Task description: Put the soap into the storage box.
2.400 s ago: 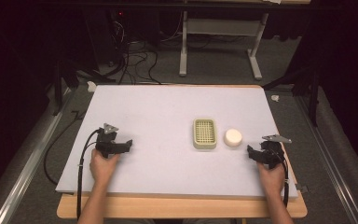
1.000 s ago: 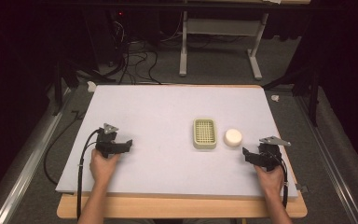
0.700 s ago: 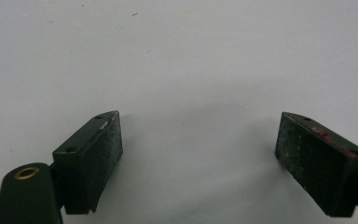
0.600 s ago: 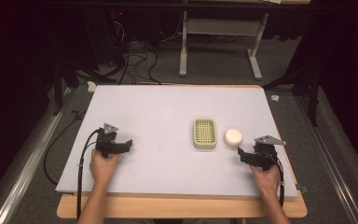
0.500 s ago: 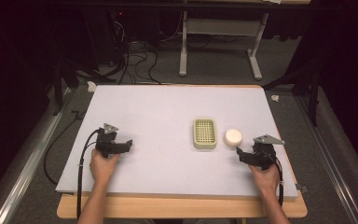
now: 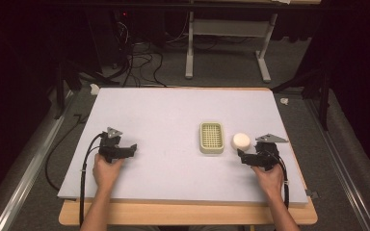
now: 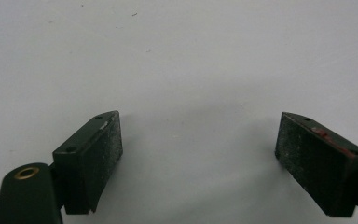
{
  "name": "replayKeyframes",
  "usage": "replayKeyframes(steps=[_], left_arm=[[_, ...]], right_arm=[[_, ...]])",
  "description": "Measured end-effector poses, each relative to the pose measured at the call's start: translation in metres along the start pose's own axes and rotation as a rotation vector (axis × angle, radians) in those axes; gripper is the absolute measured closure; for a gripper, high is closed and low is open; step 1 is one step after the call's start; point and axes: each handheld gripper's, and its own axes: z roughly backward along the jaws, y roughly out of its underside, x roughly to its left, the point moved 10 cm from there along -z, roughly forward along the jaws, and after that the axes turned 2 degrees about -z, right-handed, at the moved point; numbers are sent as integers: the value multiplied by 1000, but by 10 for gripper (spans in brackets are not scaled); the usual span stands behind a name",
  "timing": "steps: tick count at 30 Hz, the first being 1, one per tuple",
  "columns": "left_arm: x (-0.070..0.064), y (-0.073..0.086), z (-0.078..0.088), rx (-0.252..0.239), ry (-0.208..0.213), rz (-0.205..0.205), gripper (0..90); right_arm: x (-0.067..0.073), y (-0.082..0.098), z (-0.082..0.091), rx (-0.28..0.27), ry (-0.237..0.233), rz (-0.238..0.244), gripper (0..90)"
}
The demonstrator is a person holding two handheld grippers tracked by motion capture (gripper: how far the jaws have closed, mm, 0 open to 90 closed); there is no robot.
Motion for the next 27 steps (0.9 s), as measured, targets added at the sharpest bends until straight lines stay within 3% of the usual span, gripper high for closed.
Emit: replayKeyframes(steps=[17, 27], left_arm=[[0, 0, 0, 0, 0, 0, 153], [0, 0, 0, 0, 0, 0, 153]], right_arm=[[2, -14, -18, 3, 13, -1, 125], [-1, -14, -36, 54, 28, -22, 125]])
